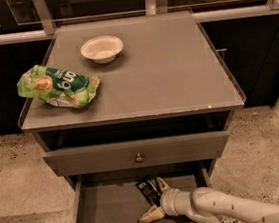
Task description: Pick rxbar chocolate from middle drawer and place on counter
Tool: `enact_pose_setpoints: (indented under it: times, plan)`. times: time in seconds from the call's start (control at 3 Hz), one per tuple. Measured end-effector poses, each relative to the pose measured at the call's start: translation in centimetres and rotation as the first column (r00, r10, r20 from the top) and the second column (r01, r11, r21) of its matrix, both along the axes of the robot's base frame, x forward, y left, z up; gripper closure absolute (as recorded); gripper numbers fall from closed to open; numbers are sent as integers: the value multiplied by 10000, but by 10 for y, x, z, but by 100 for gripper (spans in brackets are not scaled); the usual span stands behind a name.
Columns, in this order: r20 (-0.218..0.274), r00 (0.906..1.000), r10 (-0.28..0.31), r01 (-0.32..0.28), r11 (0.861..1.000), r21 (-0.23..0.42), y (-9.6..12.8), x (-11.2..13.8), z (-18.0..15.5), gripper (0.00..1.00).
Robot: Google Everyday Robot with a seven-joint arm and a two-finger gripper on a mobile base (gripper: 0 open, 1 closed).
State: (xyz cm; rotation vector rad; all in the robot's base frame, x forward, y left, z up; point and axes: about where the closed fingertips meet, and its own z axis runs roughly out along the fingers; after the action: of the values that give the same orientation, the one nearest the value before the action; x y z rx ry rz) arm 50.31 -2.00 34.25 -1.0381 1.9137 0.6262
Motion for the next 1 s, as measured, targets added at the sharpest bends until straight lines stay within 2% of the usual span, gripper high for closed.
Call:
enact_pose_setpoints:
  times: [0.33, 1.0]
  plan:
    - [1, 10000, 0, 0, 10000, 0, 0, 0, 0, 19]
    - [1, 10000, 1, -1, 10000, 0, 0, 0, 0, 66]
